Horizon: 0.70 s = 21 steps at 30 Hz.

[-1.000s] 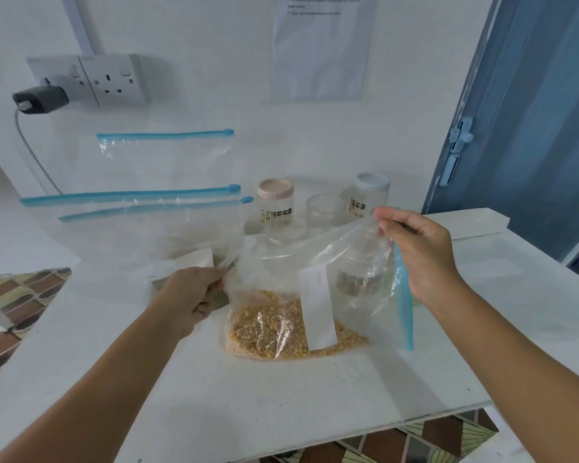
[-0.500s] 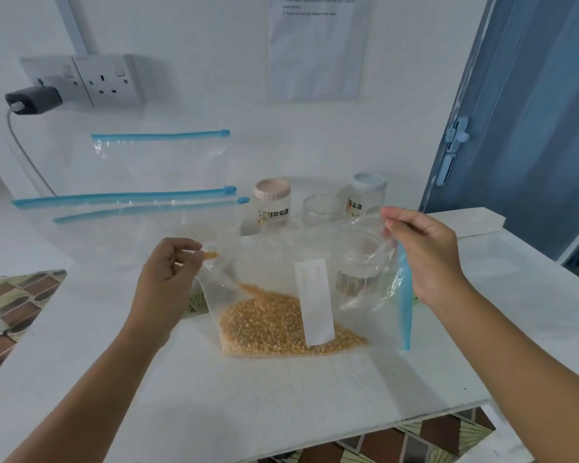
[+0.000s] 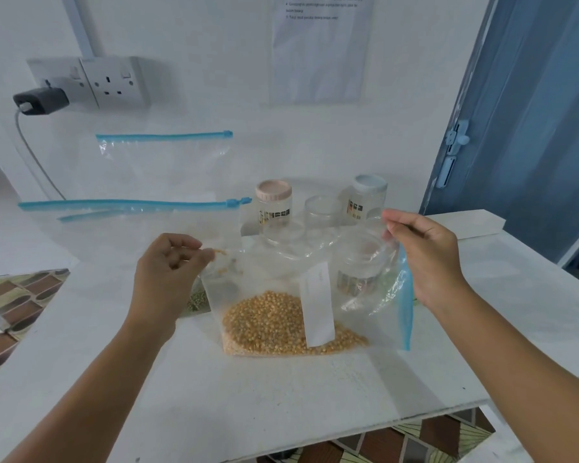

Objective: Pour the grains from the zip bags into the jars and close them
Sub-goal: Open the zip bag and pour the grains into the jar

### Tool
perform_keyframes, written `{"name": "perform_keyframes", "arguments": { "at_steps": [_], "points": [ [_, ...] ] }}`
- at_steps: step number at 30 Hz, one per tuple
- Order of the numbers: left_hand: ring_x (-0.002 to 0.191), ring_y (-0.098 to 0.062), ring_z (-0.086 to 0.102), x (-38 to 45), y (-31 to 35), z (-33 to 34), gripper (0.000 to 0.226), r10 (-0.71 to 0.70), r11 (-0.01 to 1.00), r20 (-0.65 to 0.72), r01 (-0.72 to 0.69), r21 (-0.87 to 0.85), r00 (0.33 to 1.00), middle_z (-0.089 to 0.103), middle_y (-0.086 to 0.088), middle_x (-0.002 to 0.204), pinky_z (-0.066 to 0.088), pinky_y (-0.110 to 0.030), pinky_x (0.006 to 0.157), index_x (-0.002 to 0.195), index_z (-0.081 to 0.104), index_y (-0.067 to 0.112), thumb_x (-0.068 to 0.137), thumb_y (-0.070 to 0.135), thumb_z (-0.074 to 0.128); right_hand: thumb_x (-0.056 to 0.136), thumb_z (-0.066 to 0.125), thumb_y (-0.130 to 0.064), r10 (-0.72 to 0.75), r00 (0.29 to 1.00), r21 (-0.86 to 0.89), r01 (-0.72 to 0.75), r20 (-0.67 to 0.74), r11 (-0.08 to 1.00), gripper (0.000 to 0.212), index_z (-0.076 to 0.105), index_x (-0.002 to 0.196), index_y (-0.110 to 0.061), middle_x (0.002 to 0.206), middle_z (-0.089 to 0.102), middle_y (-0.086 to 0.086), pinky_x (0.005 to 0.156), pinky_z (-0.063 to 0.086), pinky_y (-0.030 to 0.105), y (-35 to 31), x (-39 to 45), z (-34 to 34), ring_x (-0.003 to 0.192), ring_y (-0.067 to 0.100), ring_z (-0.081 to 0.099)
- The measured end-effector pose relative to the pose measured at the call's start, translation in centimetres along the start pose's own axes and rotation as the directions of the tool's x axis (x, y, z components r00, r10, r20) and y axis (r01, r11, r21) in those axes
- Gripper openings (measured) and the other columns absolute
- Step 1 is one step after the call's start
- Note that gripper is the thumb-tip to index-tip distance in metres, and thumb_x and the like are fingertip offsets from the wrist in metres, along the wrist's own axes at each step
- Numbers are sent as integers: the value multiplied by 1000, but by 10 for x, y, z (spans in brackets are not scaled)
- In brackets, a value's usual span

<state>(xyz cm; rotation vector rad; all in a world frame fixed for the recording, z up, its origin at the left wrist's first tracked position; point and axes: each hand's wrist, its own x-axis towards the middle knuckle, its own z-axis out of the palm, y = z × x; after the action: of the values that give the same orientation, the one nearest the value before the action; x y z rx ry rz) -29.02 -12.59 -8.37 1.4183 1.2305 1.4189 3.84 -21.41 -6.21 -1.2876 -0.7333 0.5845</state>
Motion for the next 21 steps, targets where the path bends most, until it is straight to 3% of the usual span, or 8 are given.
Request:
{"name": "perform_keyframes", "arguments": {
  "at_steps": [3,8,12,15,18,21],
  "points": [
    [81,-16,68,1,1,2,21,-12,1000,-21,12,-27,1000,79,-4,85,52,-23,70,100,65,10,89,18,82,96,69,-5,2,1000,-5,-2,-5,1000,22,82,100,-22,107,79,5,100,56,48,0,0,0,87,13,70],
    [79,-15,67,2,0,3,25,-45,998,-23,45,-35,999,79,-2,84,51,-24,68,106,65,11,90,19,81,96,69,-5,-9,1000,-15,9,-10,1000,22,82,99,-23,110,78,9,95,57,43,2,-1,0,84,10,69],
    [82,-18,67,2,-1,3,15,-58,997,0,58,-52,998,79,-3,86,52,-30,73,104,67,11,94,13,77,96,69,-3,17,1000,8,-17,-14,1000,23,82,101,-21,105,79,1,104,56,49,2,-1,-2,88,13,71],
    [81,-24,63,3,0,2,13,-51,998,-4,51,-34,999,78,-2,82,49,-26,66,102,66,10,94,13,76,96,68,-3,18,1000,10,-18,-18,1000,24,82,101,-21,105,80,1,105,55,51,3,-1,-2,88,13,71],
    [75,-24,58,3,3,1,26,-49,998,-28,48,-42,998,78,-2,78,46,-16,54,105,62,7,91,20,80,96,69,-2,11,1000,21,-11,-23,1000,23,82,103,-20,106,79,3,106,54,50,4,0,-2,87,13,71],
    [78,-25,62,4,2,0,22,-48,999,-26,47,-16,999,77,-4,78,49,-24,66,97,62,10,91,20,81,96,69,-3,6,999,27,-5,-32,1000,22,82,102,-20,105,80,2,105,55,49,5,0,-2,87,13,71]
  ]
}}
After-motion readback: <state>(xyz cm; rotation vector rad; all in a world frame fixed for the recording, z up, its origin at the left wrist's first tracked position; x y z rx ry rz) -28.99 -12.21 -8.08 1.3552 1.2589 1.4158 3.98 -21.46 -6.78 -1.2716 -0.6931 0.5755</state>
